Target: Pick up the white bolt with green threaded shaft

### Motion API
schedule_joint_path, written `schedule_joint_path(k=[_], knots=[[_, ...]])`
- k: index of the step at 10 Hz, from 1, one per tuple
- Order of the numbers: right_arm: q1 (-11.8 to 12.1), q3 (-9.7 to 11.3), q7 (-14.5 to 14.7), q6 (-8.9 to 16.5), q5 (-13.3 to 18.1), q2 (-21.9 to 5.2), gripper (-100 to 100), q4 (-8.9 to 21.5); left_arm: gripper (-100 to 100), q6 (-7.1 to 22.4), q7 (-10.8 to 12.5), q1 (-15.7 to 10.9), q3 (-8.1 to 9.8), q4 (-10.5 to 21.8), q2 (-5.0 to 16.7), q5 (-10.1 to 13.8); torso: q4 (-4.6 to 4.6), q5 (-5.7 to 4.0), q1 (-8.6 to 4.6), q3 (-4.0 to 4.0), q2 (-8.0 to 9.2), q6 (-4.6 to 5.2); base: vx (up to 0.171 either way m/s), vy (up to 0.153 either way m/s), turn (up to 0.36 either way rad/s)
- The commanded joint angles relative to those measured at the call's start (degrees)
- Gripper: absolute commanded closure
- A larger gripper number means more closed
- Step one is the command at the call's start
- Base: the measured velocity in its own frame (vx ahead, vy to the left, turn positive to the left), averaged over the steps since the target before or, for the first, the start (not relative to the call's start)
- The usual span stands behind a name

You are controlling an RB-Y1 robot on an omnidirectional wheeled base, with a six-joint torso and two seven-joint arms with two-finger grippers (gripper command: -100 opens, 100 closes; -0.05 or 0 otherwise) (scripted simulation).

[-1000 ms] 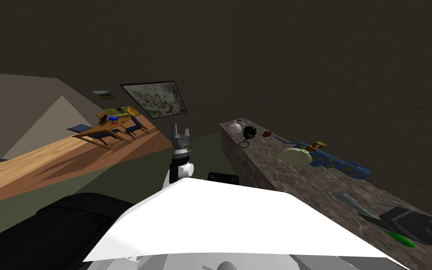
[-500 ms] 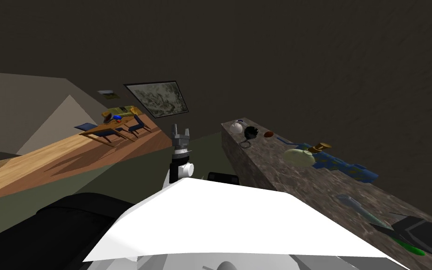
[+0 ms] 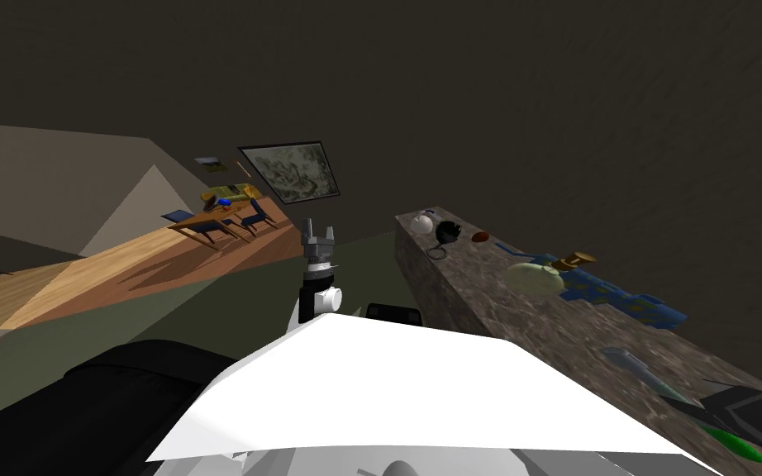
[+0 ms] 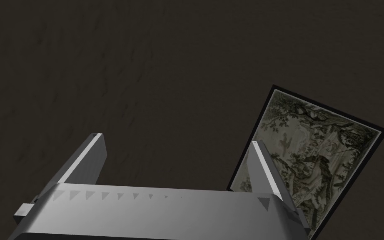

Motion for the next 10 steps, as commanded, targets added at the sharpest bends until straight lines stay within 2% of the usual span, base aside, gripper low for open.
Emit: schedule_joint_path(k=[1, 2, 3, 4, 5, 6, 7, 8, 9, 10], knots=[[-0.9, -0.1, -0.1, -0.7, 0.8, 0.6, -100, 1.7, 0, 0.0, 0.0, 0.0, 0.0, 0.0, 0.0, 0.0, 0.0, 0.0, 0.0, 0.0, 0.0, 0.0, -0.041, 0.004, 0.064], [-3.1, -0.1, -0.3, -2.0, 2.6, 2.0, -100, 3.7, 0, 0.0, 0.0, 0.0, 0.0, 0.0, 0.0, 0.0, 0.0, 0.01, 0.0, -0.01, -0.03, 0.04, -0.051, 0.008, 0.105], [-3.1, -0.1, -0.3, -2.0, 2.6, 2.0, -100, 4.7, 0, 0.0, 0.0, 0.0, 0.0, 0.0, 0.0, 0.0, 0.0, 0.0, 0.01, -0.01, -0.01, 0.0, -0.043, 0.005, 0.062], [-5.4, -0.2, -0.4, -3.4, 4.5, 3.4, -100, 6.4, 0, 0.0, 0.0, 0.0, 0.0, 0.0, 0.0, 0.0, 0.0, 0.01, 0.01, -0.01, -0.02, 0.04, -0.058, 0.006, 0.105], [-5.4, -0.2, -0.4, -3.4, 4.5, 3.4, -100, 7.7, 0, 0.0, 0.0, 0.0, 0.0, 0.0, 0.0, 0.0, 0.0, 0.0, 0.01, 0.01, 0.01, 0.01, -0.049, 0.004, 0.072], [-7.7, -0.2, -0.6, -4.8, 6.3, 4.8, -100, 9.5, 0, 0.0, 0.0, 0.0, 0.0, 0.0, 0.0, 0.0, 0.0, 0.01, 0.0, 0.0, 0.0, 0.04, -0.048, 0.011, 0.109], [-7.7, -0.2, -0.6, -4.8, 6.3, 4.8, -100, 10.7, 0, 0.0, 0.0, 0.0, 0.0, 0.0, 0.0, 0.0, 0.0, 0.0, 0.02, -0.01, -0.02, 0.01, -0.039, 0.008, 0.064], [-10.0, -0.2, -0.7, -6.2, 8.1, 6.2, -100, 12.6, 0, 0.0, 0.0, 0.0, 0.0, 0.0, 0.0, 0.0, 0.0, 0.01, 0.01, -0.02, -0.04, 0.05, -0.049, 0.017, 0.107], [-10.0, -0.2, -0.7, -6.2, 8.1, 6.2, -100, 13.7, 0, 0.0, 0.0, 0.0, 0.0, 0.0, 0.0, 0.0, 0.0, 0.01, 0.04, -0.01, -0.02, 0.01, -0.043, 0.014, 0.07], [-12.1, -0.2, -0.9, -7.5, 10.0, 7.6, -100, 15.0, 0, 0.0, 0.0, 0.0, 0.0, 0.0, 0.0, 0.0, 0.0, 0.02, 0.03, -0.01, -0.03, 0.05, -0.053, 0.006, 0.098]])
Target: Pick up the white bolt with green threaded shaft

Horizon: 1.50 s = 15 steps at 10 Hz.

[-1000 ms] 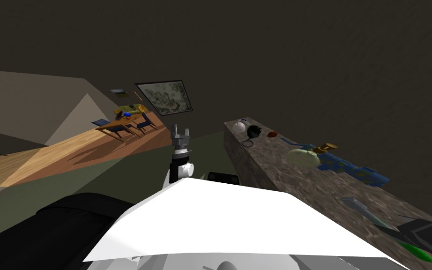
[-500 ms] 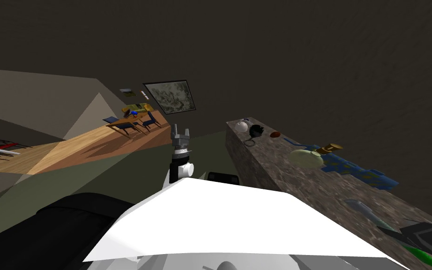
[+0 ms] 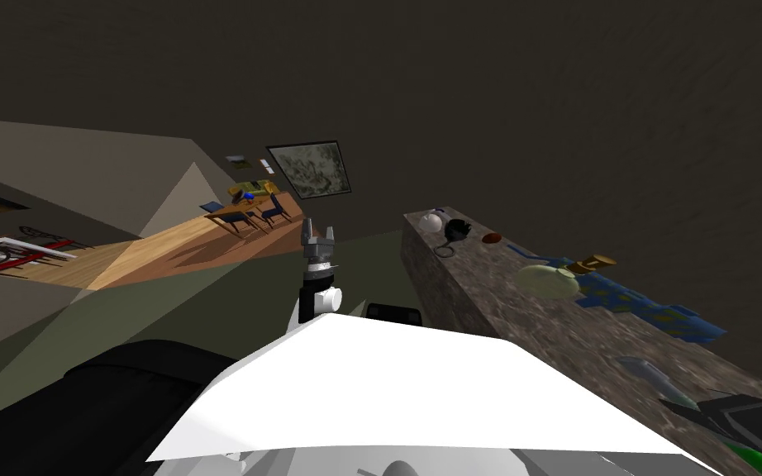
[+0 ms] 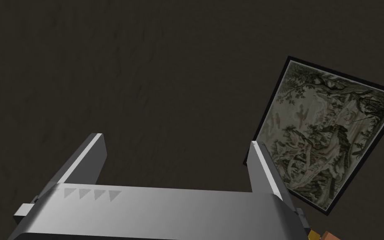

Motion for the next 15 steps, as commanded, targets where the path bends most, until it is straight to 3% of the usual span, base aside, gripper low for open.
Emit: schedule_joint_path(k=[1, 2, 3, 5, 6, 10, 11, 12, 14, 15], knots=[[-1.5, 0.0, 0.3, -1.1, 0.9, 0.8, -100, 2.9, 0, 0.0, 0.0, 0.0, 0.0, 0.0, 0.0, 0.0, 0.0, 0.0, 0.0, 0.0, 0.0, 0.0, -0.047, 0.008, 0.069], [-1.5, 0.0, 0.3, -1.1, 0.9, 0.8, -100, 3.0, 0, 0.0, 0.0, 0.0, 0.0, 0.0, 0.0, 0.0, 0.0, 0.01, 0.0, 0.0, 0.0, 0.04, -0.023, 0.004, -0.003], [-3.7, 0.0, 0.1, -2.5, 2.8, 2.2, -100, 5.3, 0, 0.0, 0.0, 0.0, 0.0, 0.0, 0.0, 0.0, -0.01, 0.01, -0.01, -0.03, -0.06, 0.05, -0.037, 0.015, 0.113], [-3.8, 0.0, 0.2, -2.4, 2.6, 2.1, -100, 5.7, 0, 0.0, 0.0, 0.0, 0.0, 0.0, 0.0, 0.0, -0.01, 0.01, 0.0, -0.02, -0.04, 0.04, -0.028, 0.004, 0.033], [-3.8, 0.0, 0.3, -2.5, 2.7, 2.2, 100, 5.8, 0, 0.0, 0.0, 0.0, 0.0, 0.0, 0.0, 0.0, -0.02, 0.01, -0.02, -0.05, -0.09, 0.04, 0.0, 0.0, 0.0], [-3.8, 0.0, 0.2, -2.5, 2.7, 2.1, 100, 5.8, 0, 0.0, 0.0, 0.0, 0.01, 0.0, 0.0, 0.0, -0.04, -0.01, -0.06, -0.1, -0.18, 0.02, 0.0, 0.0, 0.0], [-3.8, 0.0, 0.2, -2.5, 2.7, 2.1, 0, 5.8, 0, 0.0, 0.0, 0.0, 0.01, 0.0, 0.0, 0.0, -0.04, -0.01, -0.06, -0.1, -0.18, 0.03, 0.0, 0.0, 0.0], [-1.5, 0.0, 0.3, -1.1, 0.9, 0.8, 100, 3.0, 0, 0.0, 0.0, 0.0, 0.01, 0.0, 0.0, 0.0, -0.04, -0.01, -0.06, -0.1, -0.18, 0.03, 0.034, -0.01, -0.123], [3.1, 0.0, 0.6, 1.6, -2.7, -2.0, 100, -2.2, 0, 0.0, 0.0, 0.0, 0.01, 0.0, 0.0, 0.0, -0.07, 0.07, -0.11, -0.18, -0.34, 0.15, 0.095, -0.028, -0.204], [3.1, 0.0, 0.6, 1.6, -2.7, -2.0, 100, -2.9, 0, 0.0, 0.0, 0.0, 0.01, 0.0, 0.0, 0.0, -0.09, 0.05, -0.1, -0.24, -0.45, 0.11, 0.065, -0.008, -0.055]])
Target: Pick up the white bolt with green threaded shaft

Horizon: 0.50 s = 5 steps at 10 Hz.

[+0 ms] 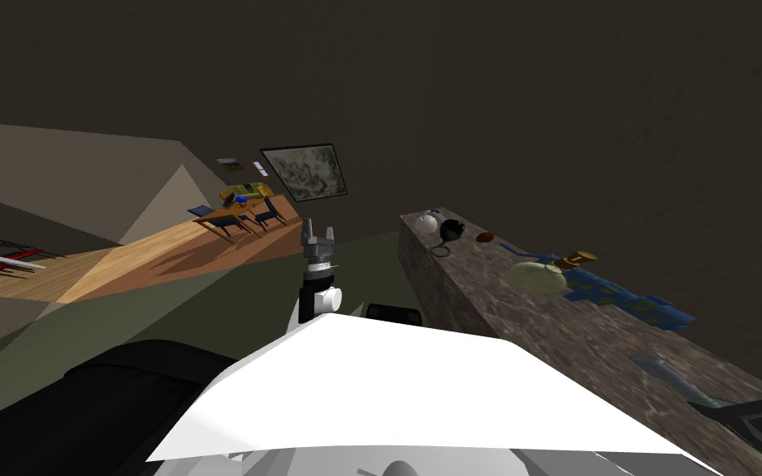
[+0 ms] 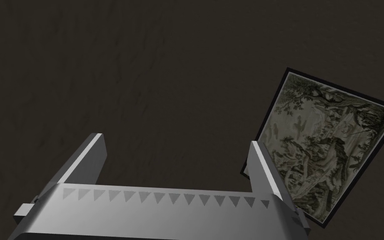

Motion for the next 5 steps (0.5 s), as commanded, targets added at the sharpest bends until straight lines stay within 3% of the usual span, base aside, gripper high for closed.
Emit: schedule_joint_path(k=[1, 2, 3, 4, 5], knots=[[2.8, 0.0, 0.2, 1.7, -2.2, -1.6, 100, -2.9, 0, 0.0, 0.0, 0.0, 0.0, 0.0, 0.0, 0.0, 0.0, 0.0, 0.0, 0.0, 0.0, 0.0, 0.065, -0.009, -0.072], [2.8, 0.0, 0.2, 1.7, -2.2, -1.6, 100, -4.1, 0, 0.0, 0.0, 0.0, 0.0, 0.0, 0.0, 0.0, 0.0, 0.04, 0.02, 0.01, 0.01, 0.07, 0.05, -0.004, -0.072], [4.8, 0.0, 0.4, 3.1, -4.1, -3.1, 100, -5.4, 0, 0.0, 0.0, 0.0, 0.0, 0.0, 0.0, 0.0, 0.0, 0.01, 0.04, 0.03, 0.05, 0.01, 0.056, -0.004, -0.09], [5.0, 0.0, 0.4, 3.1, -4.1, -3.1, 100, -7.1, 0, 0.0, 0.0, 0.0, 0.0, 0.0, 0.0, 0.0, 0.0, 0.06, 0.05, 0.03, 0.06, 0.08, 0.045, -0.008, -0.075], [7.3, 0.0, 0.5, 4.4, -5.9, -4.5, 100, -8.5, 0, 0.0, 0.0, 0.0, 0.0, 0.0, 0.0, 0.0, 0.01, 0.02, 0.05, 0.05, 0.09, 0.02, 0.051, -0.008, -0.12]])
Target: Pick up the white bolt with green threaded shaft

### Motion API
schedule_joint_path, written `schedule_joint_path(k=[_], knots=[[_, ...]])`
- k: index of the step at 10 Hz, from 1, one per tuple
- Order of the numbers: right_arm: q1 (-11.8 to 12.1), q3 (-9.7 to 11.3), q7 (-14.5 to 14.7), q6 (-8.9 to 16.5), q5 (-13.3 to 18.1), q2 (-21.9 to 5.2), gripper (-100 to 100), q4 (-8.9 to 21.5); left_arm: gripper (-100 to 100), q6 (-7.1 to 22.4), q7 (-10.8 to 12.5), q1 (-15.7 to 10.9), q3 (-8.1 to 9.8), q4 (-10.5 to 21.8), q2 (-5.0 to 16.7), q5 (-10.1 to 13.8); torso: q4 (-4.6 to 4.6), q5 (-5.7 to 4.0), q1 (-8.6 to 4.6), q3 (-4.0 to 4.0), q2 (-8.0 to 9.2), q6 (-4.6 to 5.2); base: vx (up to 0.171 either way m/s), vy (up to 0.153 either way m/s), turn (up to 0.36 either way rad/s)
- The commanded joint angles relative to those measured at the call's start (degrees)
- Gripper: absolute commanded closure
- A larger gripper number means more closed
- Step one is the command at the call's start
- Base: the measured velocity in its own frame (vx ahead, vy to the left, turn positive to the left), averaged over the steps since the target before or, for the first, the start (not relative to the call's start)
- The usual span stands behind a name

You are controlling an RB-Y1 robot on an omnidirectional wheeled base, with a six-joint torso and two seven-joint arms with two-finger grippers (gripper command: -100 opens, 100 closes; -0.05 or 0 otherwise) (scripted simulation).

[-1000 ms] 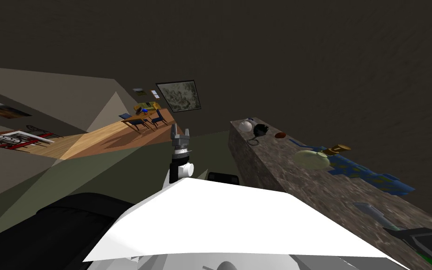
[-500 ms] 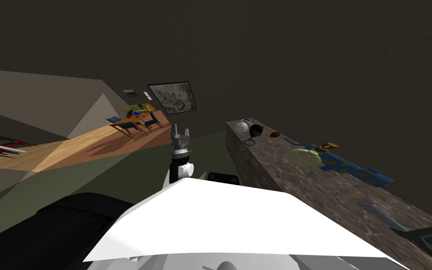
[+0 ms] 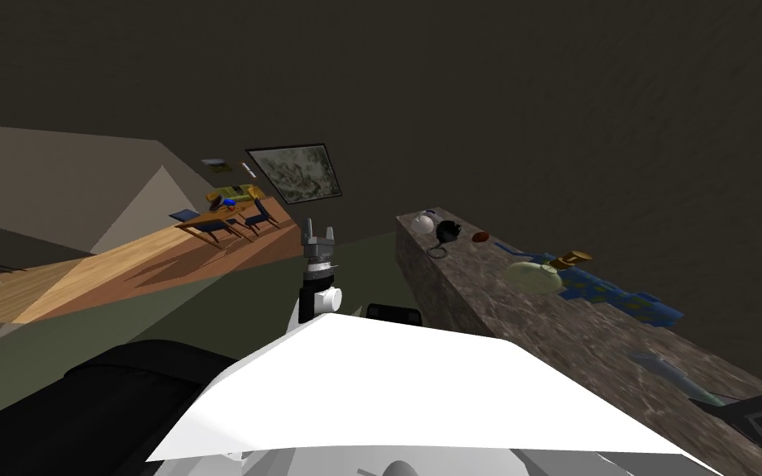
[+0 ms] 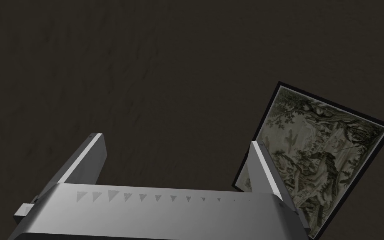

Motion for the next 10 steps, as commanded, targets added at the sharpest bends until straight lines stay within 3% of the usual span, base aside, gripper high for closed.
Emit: schedule_joint_path(k=[1, 2, 3, 4, 5, 7, 8, 9, 10], knots=[[1.3, 0.1, -0.1, 1.0, -0.9, -0.7, 100, -2.7, 0, 0.0, 0.0, 0.0, 0.0, 0.0, 0.0, 0.0, 0.0, 0.0, 0.0, 0.0, 0.0, 0.0, 0.038, -0.007, -0.073], [3.5, 0.1, 0.1, 2.4, -2.7, -2.1, 100, -4.9, 0, 0.0, 0.0, 0.0, 0.0, 0.0, 0.0, 0.0, 0.01, -0.04, 0.01, 0.01, 0.02, -0.1, 0.053, -0.002, -0.097], [3.5, 0.1, 0.1, 2.4, -2.7, -2.1, 100, -5.7, 0, 0.0, 0.0, 0.0, 0.0, 0.0, 0.0, 0.0, 0.0, -0.02, 0.02, -0.01, -0.02, -0.04, 0.044, -0.004, -0.067], [5.8, 0.1, 0.2, 3.8, -4.5, -3.5, 100, -8.0, 0, 0.0, 0.0, 0.0, 0.0, 0.0, 0.0, 0.0, 0.0, -0.04, 0.01, -0.01, 0.0, -0.09, 0.05, -0.007, -0.097], [5.8, 0.1, 0.2, 3.8, -4.5, -3.5, 100, -8.7, 0, 0.0, 0.0, 0.0, 0.0, 0.0, 0.0, 0.0, -0.01, -0.02, 0.0, -0.02, -0.02, -0.05, 0.045, -0.011, -0.065], [10.2, 0.2, 0.5, 6.5, -8.2, -6.3, 100, -13.1, 0, 0.0, 0.0, 0.0, 0.0, 0.0, 0.0, 0.0, -0.02, -0.03, -0.02, -0.02, -0.02, -0.01, 0.071, -0.014, -0.148], [10.4, 0.2, 0.5, 6.5, -8.2, -6.3, 100, -14.7, 0, 0.0, 0.0, 0.0, 0.0, 0.0, 0.0, 0.0, -0.02, -0.02, -0.03, -0.06, -0.1, 0.0, 0.065, -0.004, -0.075], [10.6, -0.1, 0.5, 6.6, -8.2, -6.2, 100, -14.0, 0, 0.0, 0.0, 0.0, 0.0, 0.0, 0.0, 0.0, -0.02, -0.06, 0.01, -0.05, -0.08, -0.09, 0.02, 0.004, -0.004], [10.8, -0.1, 0.6, 6.7, -8.3, -6.2, 0, -14.3, 0, 0.0, 0.0, 0.0, -0.01, 0.0, 0.0, 0.0, 0.0, -0.02, 0.0, 0.0, 0.02, -0.1, 0.0, 0.0, 0.0]])
